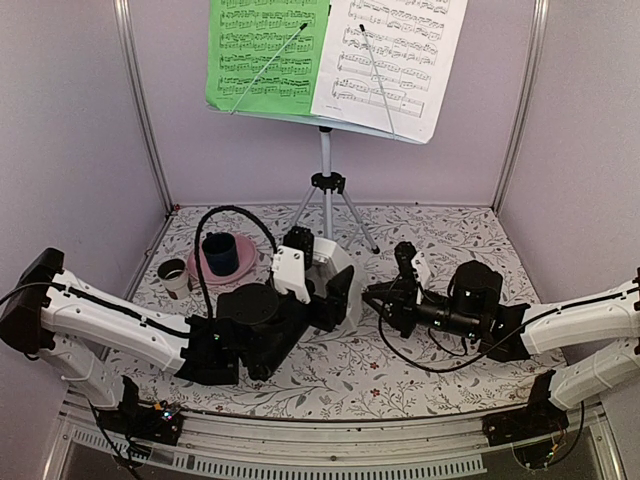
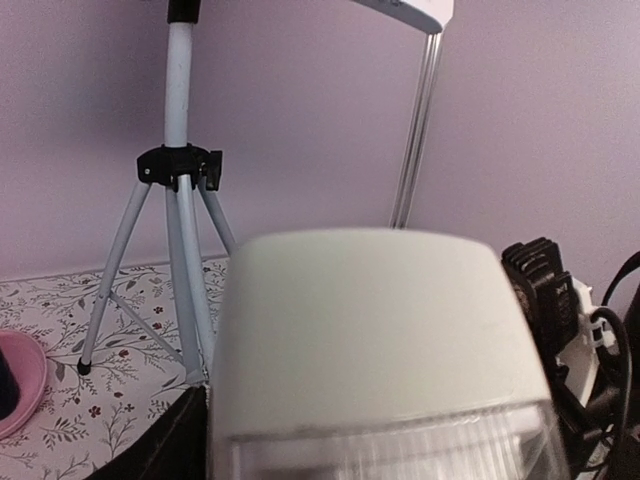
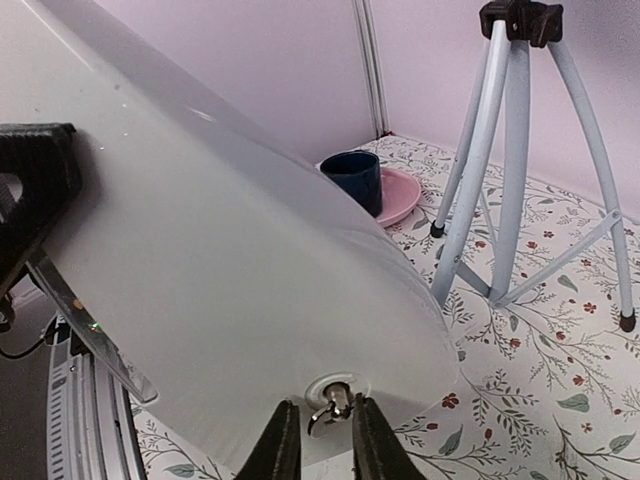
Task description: Set up the instrument practice props
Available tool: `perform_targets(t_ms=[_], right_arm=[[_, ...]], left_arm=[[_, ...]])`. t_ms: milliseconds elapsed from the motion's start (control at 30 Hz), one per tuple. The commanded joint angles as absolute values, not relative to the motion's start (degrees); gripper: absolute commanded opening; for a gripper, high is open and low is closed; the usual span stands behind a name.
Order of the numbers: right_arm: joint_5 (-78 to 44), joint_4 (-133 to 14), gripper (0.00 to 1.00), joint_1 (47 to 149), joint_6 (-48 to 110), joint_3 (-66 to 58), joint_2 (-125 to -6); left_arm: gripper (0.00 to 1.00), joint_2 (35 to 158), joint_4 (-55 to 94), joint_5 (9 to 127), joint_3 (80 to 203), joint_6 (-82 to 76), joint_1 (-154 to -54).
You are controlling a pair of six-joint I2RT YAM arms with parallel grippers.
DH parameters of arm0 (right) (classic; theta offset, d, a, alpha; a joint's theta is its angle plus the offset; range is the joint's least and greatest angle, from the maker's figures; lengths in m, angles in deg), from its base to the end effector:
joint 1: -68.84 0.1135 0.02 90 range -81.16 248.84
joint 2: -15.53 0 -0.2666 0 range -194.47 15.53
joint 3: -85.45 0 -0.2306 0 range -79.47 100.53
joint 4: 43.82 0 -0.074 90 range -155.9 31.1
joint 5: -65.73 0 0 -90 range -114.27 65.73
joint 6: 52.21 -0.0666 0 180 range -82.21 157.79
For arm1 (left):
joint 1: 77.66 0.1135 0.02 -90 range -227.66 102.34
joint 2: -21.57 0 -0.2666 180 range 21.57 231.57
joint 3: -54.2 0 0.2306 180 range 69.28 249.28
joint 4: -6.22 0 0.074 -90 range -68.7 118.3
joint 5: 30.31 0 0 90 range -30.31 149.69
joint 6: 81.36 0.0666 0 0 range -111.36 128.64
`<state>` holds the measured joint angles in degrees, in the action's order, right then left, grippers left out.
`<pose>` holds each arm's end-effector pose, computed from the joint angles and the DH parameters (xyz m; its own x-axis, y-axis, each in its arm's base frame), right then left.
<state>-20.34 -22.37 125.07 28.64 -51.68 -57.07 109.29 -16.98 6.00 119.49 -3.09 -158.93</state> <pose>0.1516 0.2349 0.2333 -0.2169 -0.0390 -0.9754 -0.8433 0.5109 0.1671 0.1040 -0.3239 0.2934 -0.0921 -0.1932 -0.9768 0.4537 0.8651 -0.2139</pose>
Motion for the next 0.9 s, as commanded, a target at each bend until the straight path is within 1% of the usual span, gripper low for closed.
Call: perform_targets(t_ms=[0,133,300,433,500,567,733,867], right_arm=[[-23.0,-21.8,0.12,125.5,29.0,-50.6,-57.2],[-22.9,-22.3,0.0,125.5,28.7,-51.1,-56.3],[-21.7,-22.2,0.0,125.5,27.4,-52.0,-54.2],[-21.1,-22.0,0.0,124.9,24.8,-52.4,-52.5],[-18.8,-21.4,0.0,121.8,19.6,-52.6,-51.6],[-16.9,-20.6,0.0,119.6,16.6,-52.8,-51.2],[-11.1,-17.0,0.0,114.7,7.2,-53.7,-51.0],[-8.7,-13.9,0.0,112.6,-0.1,-54.0,-50.4]], left_arm=[[0.14,107.9,-24.0,6.8,121.1,-1.8,-159.8],[0.12,108.0,-25.6,7.5,120.9,-0.4,-159.8],[0.1,107.9,-26.6,9.1,120.1,0.8,-159.8],[0.09,107.7,-30.4,11.3,118.0,5.1,-159.8],[0.07,107.7,-35.2,15.0,115.8,12.0,-159.9],[0.05,108.0,-36.6,16.7,115.0,15.4,-160.1],[0.03,108.2,-37.6,22.6,112.8,21.1,-160.3],[0.02,109.0,-39.5,25.5,110.8,24.3,-160.5]])
